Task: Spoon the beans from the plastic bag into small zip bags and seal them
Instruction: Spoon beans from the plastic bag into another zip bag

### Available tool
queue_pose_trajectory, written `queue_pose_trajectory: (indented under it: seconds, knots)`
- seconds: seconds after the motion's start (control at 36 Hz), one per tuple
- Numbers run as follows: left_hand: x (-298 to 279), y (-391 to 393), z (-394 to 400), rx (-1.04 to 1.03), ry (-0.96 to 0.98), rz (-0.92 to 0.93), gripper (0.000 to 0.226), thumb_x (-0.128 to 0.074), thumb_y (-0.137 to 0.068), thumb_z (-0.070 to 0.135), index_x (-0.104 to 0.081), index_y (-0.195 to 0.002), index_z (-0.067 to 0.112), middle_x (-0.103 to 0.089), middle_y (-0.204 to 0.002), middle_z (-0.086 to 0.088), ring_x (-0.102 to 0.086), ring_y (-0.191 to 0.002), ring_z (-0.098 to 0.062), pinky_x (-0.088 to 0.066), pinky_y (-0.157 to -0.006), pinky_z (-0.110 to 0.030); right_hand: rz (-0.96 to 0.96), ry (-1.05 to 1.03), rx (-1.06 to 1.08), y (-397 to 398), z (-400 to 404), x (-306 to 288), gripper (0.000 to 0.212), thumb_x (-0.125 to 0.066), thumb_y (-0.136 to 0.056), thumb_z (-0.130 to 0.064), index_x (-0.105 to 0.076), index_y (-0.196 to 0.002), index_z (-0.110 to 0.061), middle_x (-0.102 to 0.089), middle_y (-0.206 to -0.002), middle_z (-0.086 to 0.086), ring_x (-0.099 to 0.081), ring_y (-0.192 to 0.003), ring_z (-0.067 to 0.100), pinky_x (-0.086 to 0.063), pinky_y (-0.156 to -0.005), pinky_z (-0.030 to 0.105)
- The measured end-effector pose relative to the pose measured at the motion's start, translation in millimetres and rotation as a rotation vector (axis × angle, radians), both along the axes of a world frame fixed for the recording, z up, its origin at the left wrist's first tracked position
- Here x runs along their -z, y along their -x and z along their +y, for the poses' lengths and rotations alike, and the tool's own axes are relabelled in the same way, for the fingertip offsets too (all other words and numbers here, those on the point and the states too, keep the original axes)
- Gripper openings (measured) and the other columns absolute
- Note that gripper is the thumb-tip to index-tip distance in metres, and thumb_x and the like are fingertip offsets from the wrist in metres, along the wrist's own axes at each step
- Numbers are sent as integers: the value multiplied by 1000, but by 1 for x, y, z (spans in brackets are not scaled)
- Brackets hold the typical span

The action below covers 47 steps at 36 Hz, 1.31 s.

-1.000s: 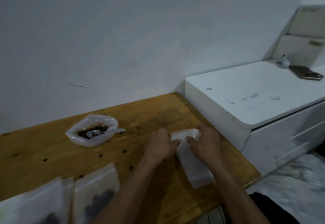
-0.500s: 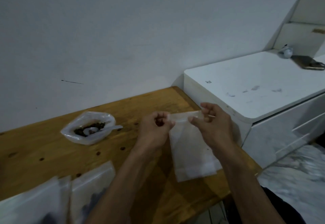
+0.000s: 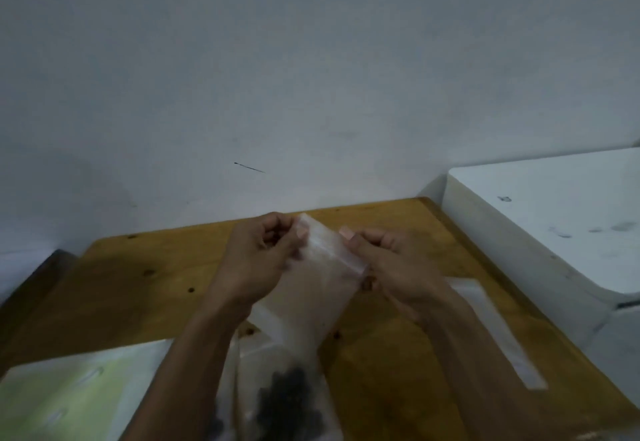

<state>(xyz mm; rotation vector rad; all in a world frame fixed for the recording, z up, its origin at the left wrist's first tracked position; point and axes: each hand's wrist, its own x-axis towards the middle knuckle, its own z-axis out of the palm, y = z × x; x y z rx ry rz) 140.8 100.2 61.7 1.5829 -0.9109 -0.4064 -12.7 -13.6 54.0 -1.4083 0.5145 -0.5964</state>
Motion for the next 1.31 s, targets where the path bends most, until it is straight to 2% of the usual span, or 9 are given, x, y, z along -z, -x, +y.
queue_pose_trajectory:
  seconds: [0.08, 0.19, 0.31, 0.44, 0.72, 0.83, 0.97, 1.14, 1.31]
  knots:
    - [-3, -15, 18, -116, -50, -70, 3, -72, -90, 23, -72, -93, 24, -73, -81, 1, -67, -76, -8, -54, -65, -18, 60, 140, -58, -24, 14, -2, 16, -65, -96, -24, -77, -86, -18, -76, -81, -1, -70, -70, 17, -56, -60, 30]
    - [-3, -23, 38, -508, -107, -434, 21, -77, -82, 41, -63, -89, 28, -62, -85, 11, -57, -79, -9, -42, -62, -22, 61, 273, 71, -56, 35, 2, 11, -66, -95, -24, -76, -89, -22, -77, -87, -4, -73, -82, 14, -63, -68, 35]
    - [-3, -21, 49, -440, -86, -161, 41, -73, -78, 59, -65, -70, 20, -66, -66, 4, -63, -67, -15, -49, -58, -31, -45, 309, -9, -77, 56, 4, 9, -66, -95, -26, -75, -93, -23, -77, -92, -6, -73, -88, 10, -63, -71, 35]
    - [2, -33, 61, -381, 10, 99, 38, -73, -79, 54, -70, -73, 17, -72, -74, -4, -71, -79, -26, -60, -77, -55, -41, 167, -129, -91, 71, 9, 15, -71, -91, -20, -74, -105, -22, -76, -102, -5, -71, -98, 11, -61, -84, 37]
    - [1, -43, 79, -270, -30, 50, 23, -66, -92, 35, -72, -76, 19, -73, -79, -7, -71, -82, -28, -60, -81, -53, -100, -234, -238, -98, 76, 14, 29, -77, -80, -25, -74, -106, -14, -76, -103, 5, -71, -99, 20, -59, -79, 38]
    - [-1, -40, 76, -293, -139, -143, 24, -61, -95, 27, -70, -75, 18, -70, -71, -5, -69, -74, -26, -58, -74, -57, -19, 45, -79, -98, 74, 13, 14, -66, -93, -9, -74, -104, -15, -76, -97, -1, -72, -90, 8, -60, -76, 26]
    - [-9, -28, 67, -241, -189, -279, 23, -55, -96, 26, -66, -78, 16, -68, -71, -4, -68, -72, -26, -57, -69, -56, 45, 605, 20, -96, 73, 8, 15, -66, -95, -21, -74, -108, -22, -73, -93, -15, -67, -88, -5, -55, -73, 11]
    - [-14, -23, 69, -261, -231, -369, 23, -58, -89, 28, -61, -73, 12, -67, -68, -9, -63, -66, -29, -52, -60, -48, 118, 676, 166, -84, 56, -2, 10, -69, -92, -18, -69, -100, -24, -66, -89, -17, -67, -78, 1, -55, -60, 13]
    - [-12, -18, 67, -256, -169, -372, 18, -65, -87, 36, -63, -79, 20, -66, -72, 0, -62, -68, -17, -56, -64, -44, 168, 843, 117, -77, 49, -5, 30, -70, -90, -12, -59, -80, -37, -66, -93, -19, -64, -80, -3, -52, -55, 10]
